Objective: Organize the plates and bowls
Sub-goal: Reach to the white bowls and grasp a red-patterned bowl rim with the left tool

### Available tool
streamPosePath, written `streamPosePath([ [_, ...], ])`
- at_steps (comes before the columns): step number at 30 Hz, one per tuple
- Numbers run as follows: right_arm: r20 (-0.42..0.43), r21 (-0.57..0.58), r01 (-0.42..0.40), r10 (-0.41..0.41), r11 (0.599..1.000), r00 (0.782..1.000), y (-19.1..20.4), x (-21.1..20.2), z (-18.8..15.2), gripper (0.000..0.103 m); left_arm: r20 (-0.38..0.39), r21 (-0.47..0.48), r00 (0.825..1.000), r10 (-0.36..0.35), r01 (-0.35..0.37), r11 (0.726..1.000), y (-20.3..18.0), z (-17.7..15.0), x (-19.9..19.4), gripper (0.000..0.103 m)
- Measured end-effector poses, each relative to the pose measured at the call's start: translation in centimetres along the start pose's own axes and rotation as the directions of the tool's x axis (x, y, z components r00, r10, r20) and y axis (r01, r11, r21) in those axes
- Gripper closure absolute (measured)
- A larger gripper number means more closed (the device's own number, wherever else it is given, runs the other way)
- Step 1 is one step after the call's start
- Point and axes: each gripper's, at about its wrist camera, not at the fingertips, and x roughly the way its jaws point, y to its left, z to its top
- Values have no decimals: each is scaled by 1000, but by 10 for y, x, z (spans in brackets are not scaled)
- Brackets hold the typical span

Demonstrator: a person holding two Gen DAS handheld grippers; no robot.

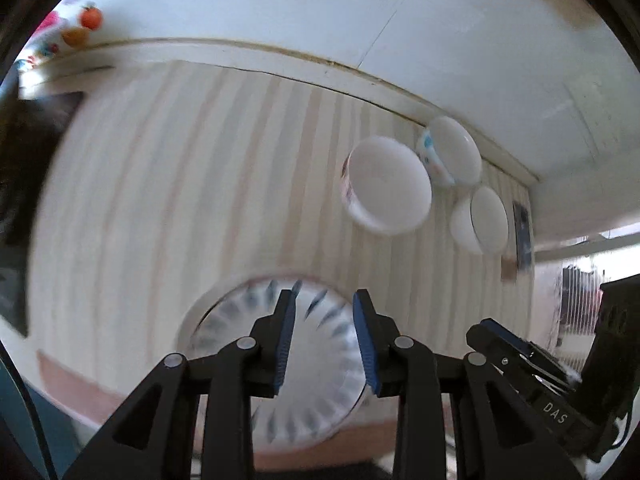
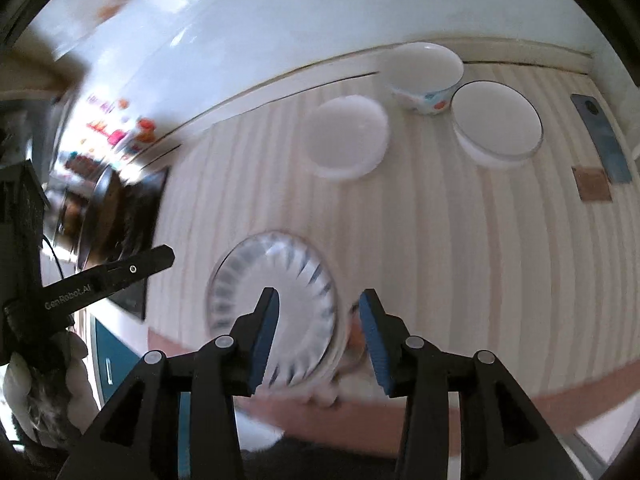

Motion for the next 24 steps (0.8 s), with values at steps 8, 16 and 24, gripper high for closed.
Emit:
streamPosePath([
  [8,1,-6,-8,8,1000,1000,-46,76,115,58,-53,-68,998,-31,27,997,-9,75,91,76],
  [16,-56,-63,3,-6,998,998,-57,138,136,84,-2,-53,999,-33,32,998,-16,80,109,79],
  [24,-37,-72,1,-3,997,999,-54,123,126,84,-8,-7,1000,-1,1,1000,-28,71,100,78],
])
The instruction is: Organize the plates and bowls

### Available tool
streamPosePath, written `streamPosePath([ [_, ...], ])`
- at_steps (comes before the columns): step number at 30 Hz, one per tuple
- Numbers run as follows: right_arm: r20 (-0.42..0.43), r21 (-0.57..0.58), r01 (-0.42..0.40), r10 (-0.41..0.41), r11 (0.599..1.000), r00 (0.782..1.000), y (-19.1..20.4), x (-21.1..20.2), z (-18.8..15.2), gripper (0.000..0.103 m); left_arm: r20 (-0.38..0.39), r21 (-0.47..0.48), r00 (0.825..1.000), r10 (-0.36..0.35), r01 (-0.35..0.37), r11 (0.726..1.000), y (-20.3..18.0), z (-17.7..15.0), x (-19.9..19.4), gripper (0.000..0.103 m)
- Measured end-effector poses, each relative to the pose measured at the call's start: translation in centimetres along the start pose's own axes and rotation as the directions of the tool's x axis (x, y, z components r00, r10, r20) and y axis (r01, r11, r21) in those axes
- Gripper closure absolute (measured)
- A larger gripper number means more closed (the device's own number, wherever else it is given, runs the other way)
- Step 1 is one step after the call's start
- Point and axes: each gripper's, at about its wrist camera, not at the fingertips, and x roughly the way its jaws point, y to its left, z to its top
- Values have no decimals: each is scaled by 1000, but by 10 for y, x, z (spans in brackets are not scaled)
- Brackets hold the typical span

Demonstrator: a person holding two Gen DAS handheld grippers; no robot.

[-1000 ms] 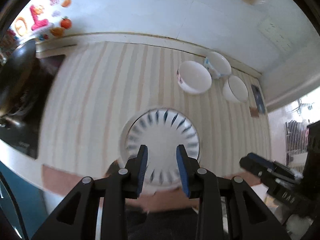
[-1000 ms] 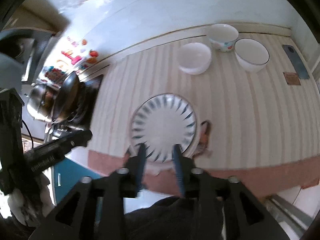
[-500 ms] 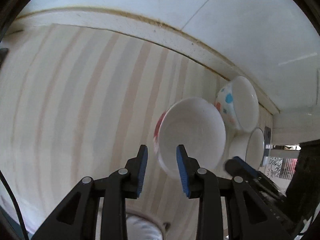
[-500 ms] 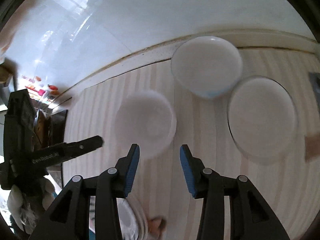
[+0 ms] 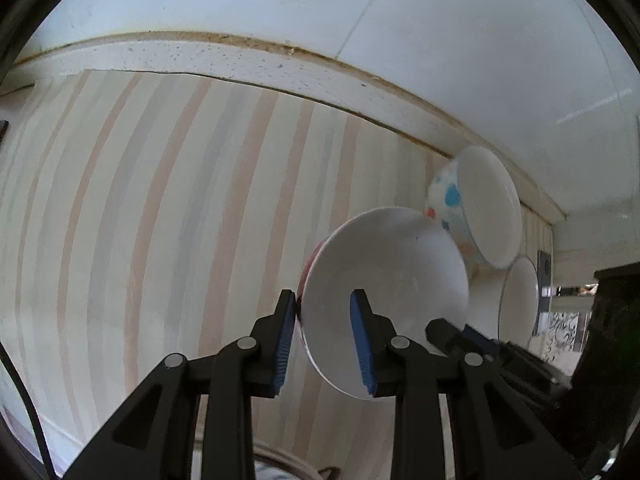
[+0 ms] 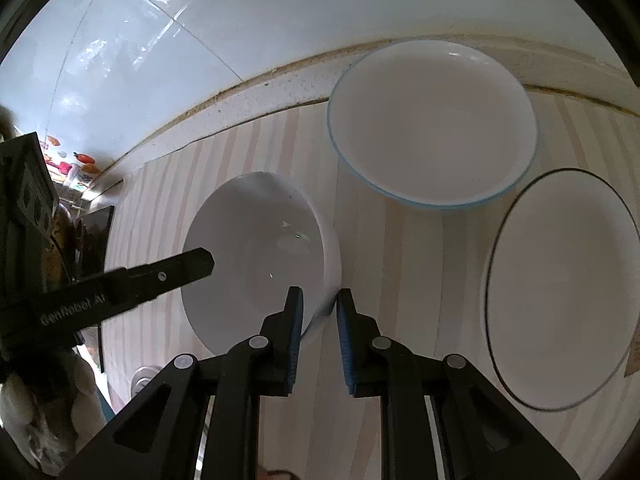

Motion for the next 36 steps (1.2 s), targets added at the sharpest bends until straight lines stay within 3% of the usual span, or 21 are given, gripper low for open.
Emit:
streamPosePath([
  [5,22,-43,-2,3,999,1000,4,-38,-22,84,-3,43,1000,4,-4,999,-19,-33,-21,78],
  [11,13,-53,-12,13,999,1000,-11,-79,-72,84,-35,72,999,-10,13,997,-41,-85,-34,78],
  [22,-28,66,9,-7,998,1000,-73,-107,-173,84,-149,161,989,-8,32,986,-76,-162,-3,78],
  [36,-60,156,24,-15,988,998,-121,-100,-226,84,-163,266,985,54,-9,964,-97,-192,15,78],
])
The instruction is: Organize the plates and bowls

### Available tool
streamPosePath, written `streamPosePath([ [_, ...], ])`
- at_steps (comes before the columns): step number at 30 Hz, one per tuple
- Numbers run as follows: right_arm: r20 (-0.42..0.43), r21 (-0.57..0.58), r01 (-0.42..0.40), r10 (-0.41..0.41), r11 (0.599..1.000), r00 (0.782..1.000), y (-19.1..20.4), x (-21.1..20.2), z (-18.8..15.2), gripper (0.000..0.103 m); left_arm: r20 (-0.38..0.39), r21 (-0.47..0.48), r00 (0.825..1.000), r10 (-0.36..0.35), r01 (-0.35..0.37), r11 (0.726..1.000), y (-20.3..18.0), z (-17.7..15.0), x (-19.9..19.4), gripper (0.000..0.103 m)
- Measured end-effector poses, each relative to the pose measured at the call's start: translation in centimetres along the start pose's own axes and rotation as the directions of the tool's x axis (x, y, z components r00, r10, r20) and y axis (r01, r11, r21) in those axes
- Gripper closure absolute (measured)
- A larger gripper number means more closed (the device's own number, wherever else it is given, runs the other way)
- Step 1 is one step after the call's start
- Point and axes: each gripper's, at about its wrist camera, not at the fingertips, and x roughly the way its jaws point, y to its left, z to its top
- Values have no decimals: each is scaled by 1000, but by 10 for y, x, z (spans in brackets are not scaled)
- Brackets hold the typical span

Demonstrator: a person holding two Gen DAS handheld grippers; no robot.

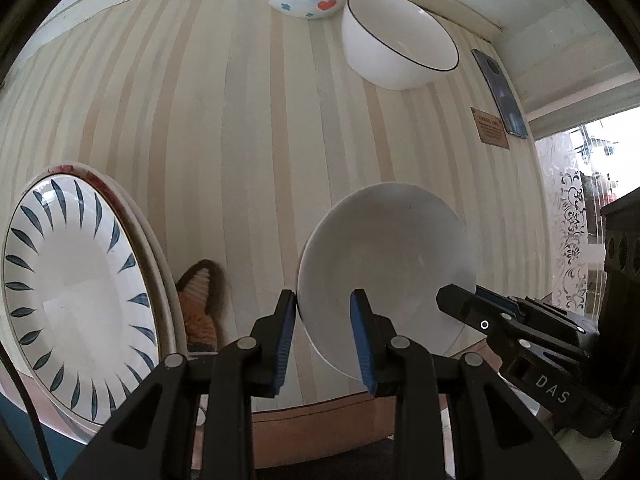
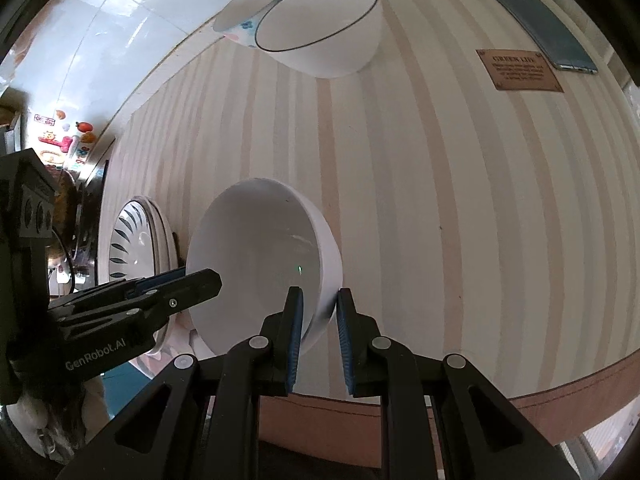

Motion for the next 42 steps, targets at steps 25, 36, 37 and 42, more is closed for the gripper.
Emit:
streamPosePath([
  [25,-32,42,-42,44,998,999,-3,-19,22,84,20,8,999,-49,49,999,-5,4,-54,76],
  [36,175,81,-49,34,995,984,-19,-50,142,54,137,-87,989,-48,60,994,2,149,-50,73],
  [37,174,90,-45,29,995,984,-22,-44,155,54,123,-101,991,-58,71,992,4,162,-39,73],
  [42,202,117,-39,14,992,979,-29,-19,192,54,65,-114,995,-78,85,990,4,193,-2,73],
])
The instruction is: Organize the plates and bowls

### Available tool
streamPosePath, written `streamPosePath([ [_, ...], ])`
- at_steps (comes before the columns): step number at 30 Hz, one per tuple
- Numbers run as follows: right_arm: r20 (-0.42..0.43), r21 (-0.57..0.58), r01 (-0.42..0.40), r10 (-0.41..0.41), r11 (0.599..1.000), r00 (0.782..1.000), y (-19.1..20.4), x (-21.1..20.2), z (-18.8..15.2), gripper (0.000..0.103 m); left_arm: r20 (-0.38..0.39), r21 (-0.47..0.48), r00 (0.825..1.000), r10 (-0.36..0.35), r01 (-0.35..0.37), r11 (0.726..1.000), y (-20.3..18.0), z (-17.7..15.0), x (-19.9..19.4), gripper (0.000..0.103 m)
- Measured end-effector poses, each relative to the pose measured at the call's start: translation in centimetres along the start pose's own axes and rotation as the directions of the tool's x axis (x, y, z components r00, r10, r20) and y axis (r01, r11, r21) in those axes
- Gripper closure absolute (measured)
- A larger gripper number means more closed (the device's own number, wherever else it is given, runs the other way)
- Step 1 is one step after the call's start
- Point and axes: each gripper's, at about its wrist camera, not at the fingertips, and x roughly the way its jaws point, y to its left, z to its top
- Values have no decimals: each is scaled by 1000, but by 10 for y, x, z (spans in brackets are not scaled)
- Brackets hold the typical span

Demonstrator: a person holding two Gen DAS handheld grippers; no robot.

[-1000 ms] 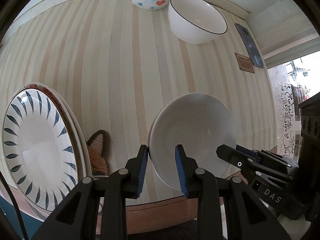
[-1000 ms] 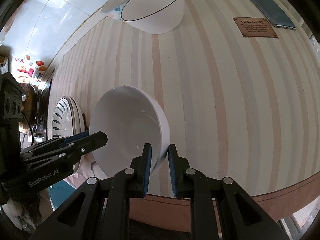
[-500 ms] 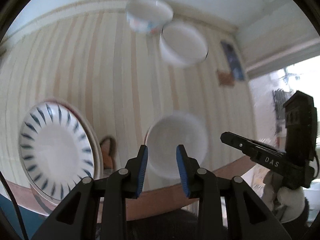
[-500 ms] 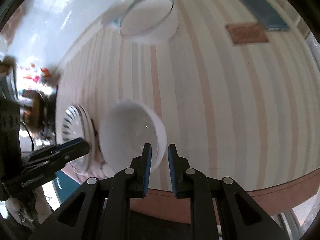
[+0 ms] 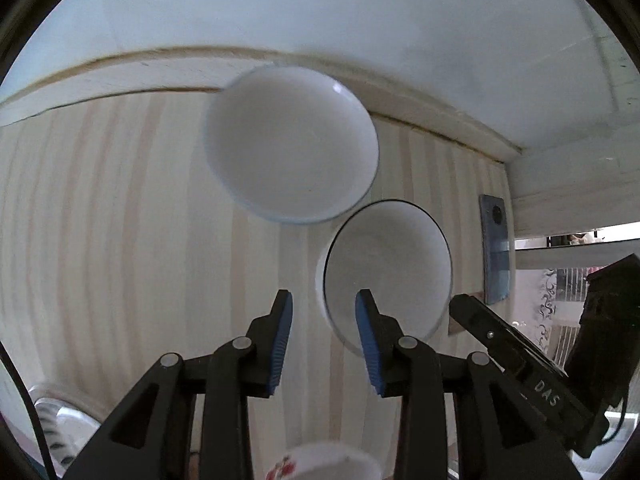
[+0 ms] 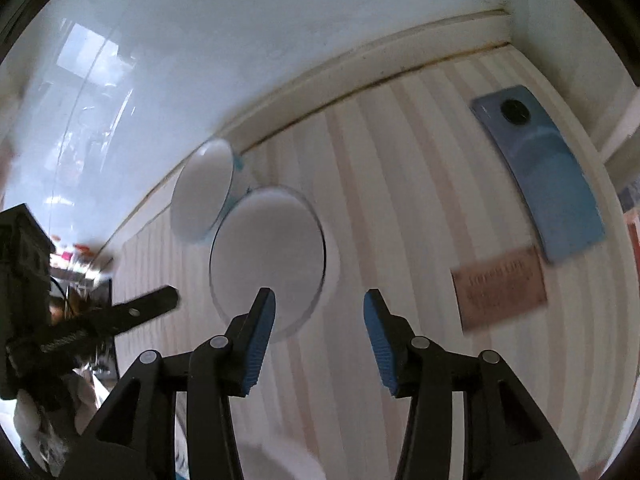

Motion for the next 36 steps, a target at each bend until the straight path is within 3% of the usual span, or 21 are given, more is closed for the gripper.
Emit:
streamPosePath([
  [2,-14,4,6,-6,1000,1000,0,12,9,60,-14,12,1000,-9,9,1000,-3,1,12,74],
  [5,-42,-3,16,-16,1000,999,-1,28,9,84,-2,40,1000,-1,1,999,-9,-2,18,79],
  [8,-23,-27,47,-48,999,999,2,35,11,90,12,48,1000,15,-15,999,-13,-3,16,79],
  [21,0,-69,73,-73,995,997,20,12,-8,90,55,112,998,-4,-3,994,-30,-25,-24,79],
  [30,23,-115,44,-41,992,999,33,-66,-62,90,69,189,996,-51,37,981,-32,-87,-77,79],
  [36,21,-129,38,-35,991,999,46,-97,-108,90,21,195,998,-55,50,980,-19,-130,-87,79],
])
